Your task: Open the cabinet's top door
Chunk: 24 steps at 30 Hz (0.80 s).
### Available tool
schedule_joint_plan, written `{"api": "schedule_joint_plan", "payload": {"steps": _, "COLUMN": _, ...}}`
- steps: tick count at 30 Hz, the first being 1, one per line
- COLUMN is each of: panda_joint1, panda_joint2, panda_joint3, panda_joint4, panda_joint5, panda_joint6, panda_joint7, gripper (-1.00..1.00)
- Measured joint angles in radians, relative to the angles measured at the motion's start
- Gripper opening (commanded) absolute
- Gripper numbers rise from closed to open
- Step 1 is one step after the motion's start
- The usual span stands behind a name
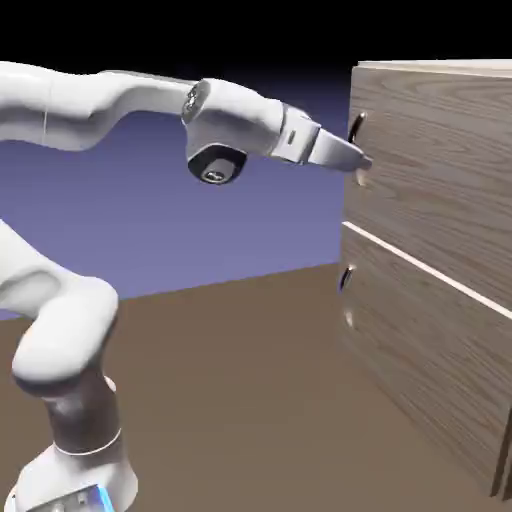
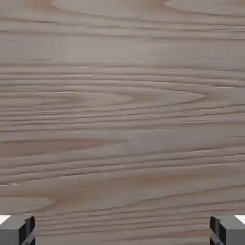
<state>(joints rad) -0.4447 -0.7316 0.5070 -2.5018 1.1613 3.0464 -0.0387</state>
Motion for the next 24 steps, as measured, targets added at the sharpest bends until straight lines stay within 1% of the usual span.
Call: {"api": "schedule_joint_plan", "payload": {"steps": 24, "panda_joint1": -0.411, "panda_joint2": -0.145, "panda_joint3": 0.456, "panda_joint4": 0.277, "panda_joint5": 1.044, "panda_joint6": 0.008, "panda_joint7": -0.701, "gripper": 0.0}}
